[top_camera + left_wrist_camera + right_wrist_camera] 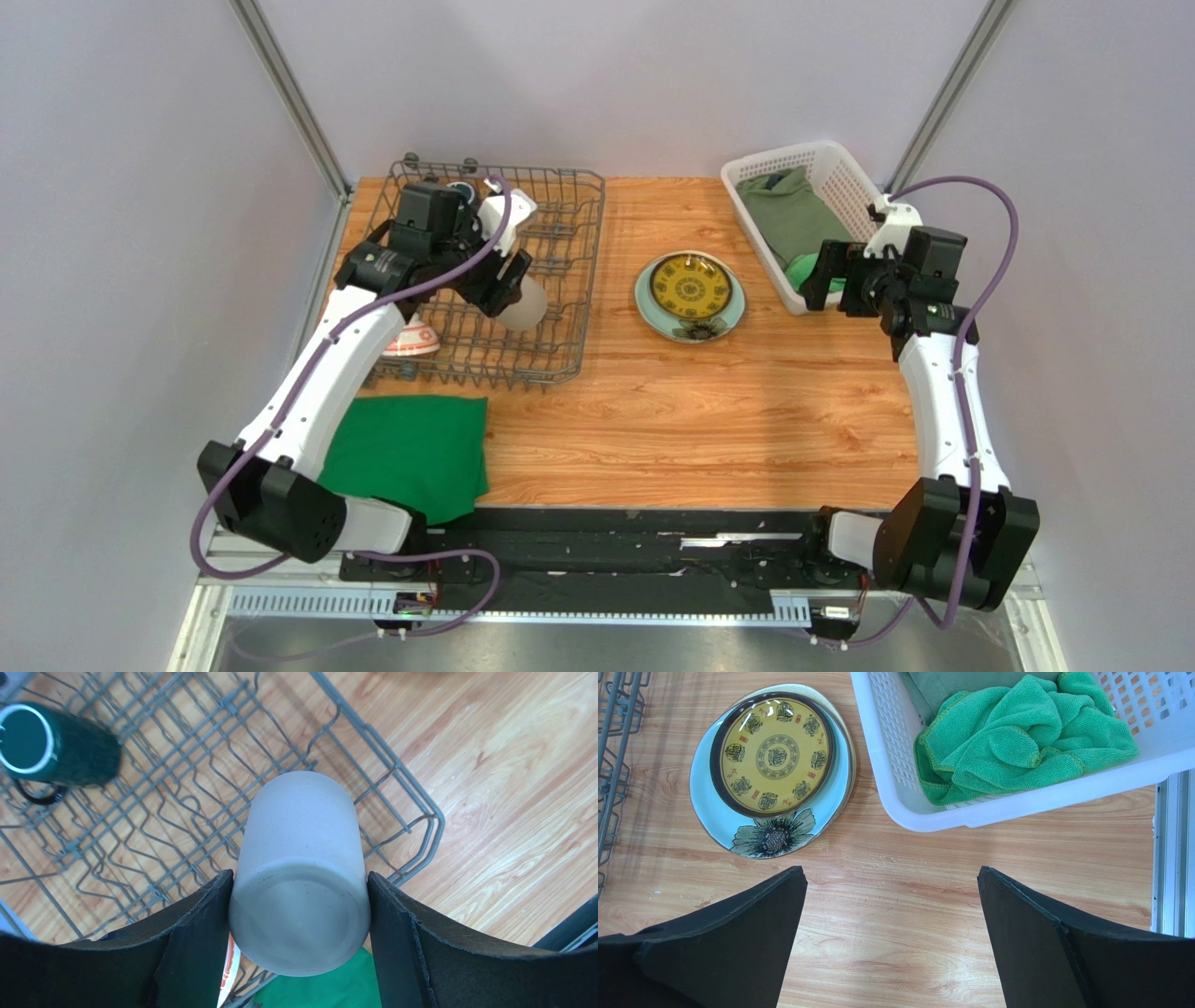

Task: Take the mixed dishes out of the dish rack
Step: Pick up the cup from the dish rack.

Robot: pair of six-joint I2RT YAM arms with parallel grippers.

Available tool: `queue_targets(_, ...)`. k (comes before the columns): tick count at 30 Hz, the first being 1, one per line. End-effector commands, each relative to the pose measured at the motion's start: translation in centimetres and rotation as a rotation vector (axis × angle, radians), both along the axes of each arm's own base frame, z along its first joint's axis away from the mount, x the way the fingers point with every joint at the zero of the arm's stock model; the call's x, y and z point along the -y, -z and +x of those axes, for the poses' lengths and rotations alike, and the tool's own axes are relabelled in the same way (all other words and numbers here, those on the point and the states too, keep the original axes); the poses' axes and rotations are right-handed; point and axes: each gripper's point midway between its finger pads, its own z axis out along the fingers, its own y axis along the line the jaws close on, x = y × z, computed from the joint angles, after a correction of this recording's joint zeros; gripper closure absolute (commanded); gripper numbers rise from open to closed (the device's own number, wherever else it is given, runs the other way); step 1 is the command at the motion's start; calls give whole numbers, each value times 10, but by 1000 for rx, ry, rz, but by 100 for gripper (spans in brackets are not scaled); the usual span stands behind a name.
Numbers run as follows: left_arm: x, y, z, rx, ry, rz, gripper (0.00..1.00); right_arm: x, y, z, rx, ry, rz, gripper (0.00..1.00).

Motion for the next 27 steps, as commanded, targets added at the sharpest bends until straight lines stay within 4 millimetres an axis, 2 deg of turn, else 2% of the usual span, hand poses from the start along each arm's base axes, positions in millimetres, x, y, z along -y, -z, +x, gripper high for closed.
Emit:
queue_targets(1, 8, -56, -16, 92, 29, -139, 100, -6, -24, 6, 64, -22, 20, 1)
queue_targets(5, 22, -74, -31, 96, 64, -258, 100, -22, -35, 2, 90, -75, 93, 1)
queue_targets(9, 31, -97, -38, 140, 90, -352, 100, -40, -47, -4, 125, -126, 163, 2)
queue_targets(13, 38, -112, -44, 161, 115, -412, 100, -58, -60, -10, 161, -189, 219, 7)
queue_targets(17, 52, -127, -50, 152, 183, -488, 100, -76, -67, -14, 198, -253, 231, 8)
queue_targets(25, 84, -147, -45, 37, 287, -661, 100, -125, -75, -17, 193, -443, 254, 10)
queue_targets(27, 89, -150, -42, 37, 308, -686, 100, -139, -69, -18, 166, -507, 260, 11)
